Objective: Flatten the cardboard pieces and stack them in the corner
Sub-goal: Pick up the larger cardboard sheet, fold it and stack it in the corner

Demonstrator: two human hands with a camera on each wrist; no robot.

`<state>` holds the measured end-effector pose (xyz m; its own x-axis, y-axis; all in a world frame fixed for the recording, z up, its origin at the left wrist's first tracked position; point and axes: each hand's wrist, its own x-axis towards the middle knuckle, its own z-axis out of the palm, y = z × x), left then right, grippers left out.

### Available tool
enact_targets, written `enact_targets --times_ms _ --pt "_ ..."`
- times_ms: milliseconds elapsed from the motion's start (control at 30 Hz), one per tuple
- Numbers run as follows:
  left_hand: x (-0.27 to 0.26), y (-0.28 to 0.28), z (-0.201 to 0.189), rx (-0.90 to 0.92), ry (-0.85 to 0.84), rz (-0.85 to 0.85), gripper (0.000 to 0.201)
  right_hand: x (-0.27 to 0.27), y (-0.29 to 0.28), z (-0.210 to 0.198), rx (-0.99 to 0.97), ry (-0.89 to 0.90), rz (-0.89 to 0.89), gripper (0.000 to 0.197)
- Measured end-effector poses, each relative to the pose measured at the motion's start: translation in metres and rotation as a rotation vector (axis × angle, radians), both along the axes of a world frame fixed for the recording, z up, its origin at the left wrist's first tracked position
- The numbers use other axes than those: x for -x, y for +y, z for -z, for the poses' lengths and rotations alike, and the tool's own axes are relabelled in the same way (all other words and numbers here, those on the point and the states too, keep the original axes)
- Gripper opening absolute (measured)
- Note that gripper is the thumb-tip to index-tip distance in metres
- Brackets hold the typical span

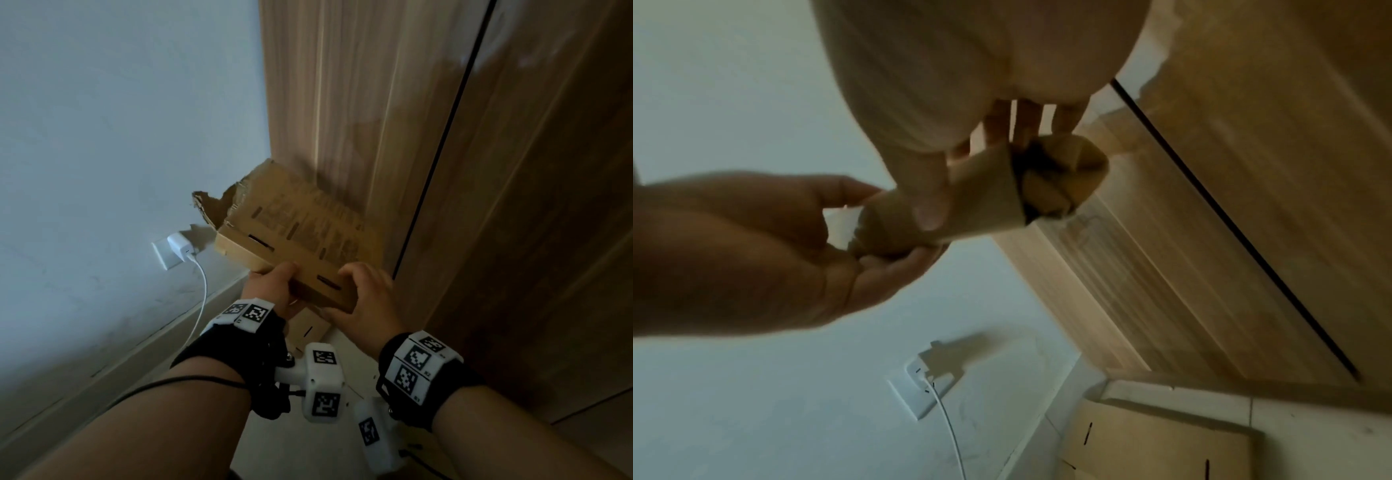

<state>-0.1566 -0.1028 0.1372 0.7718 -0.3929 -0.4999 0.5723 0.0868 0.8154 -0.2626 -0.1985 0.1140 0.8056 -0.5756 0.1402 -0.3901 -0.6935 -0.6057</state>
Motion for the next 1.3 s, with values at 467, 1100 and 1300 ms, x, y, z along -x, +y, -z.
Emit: enact_targets --times_ms 467,1100,1300 --pt "-0.026 0.014 0.019 0.042 0.019 0.026 0.037 -0.012 -0.023 0.022 -1.198 -0.174 0.313 0.031" --pt "-0.12 0.016 0.111 -0.385 0.061 0.055 0.027 -0.079 -0.019 0.139 -1.375 -0.144 0.485 0.009" --pt "-0.147 0.007 0.159 -0.435 0.117 0.082 0.046 -0.107 -0.023 0.194 -1.402 -0.087 0.583 0.007"
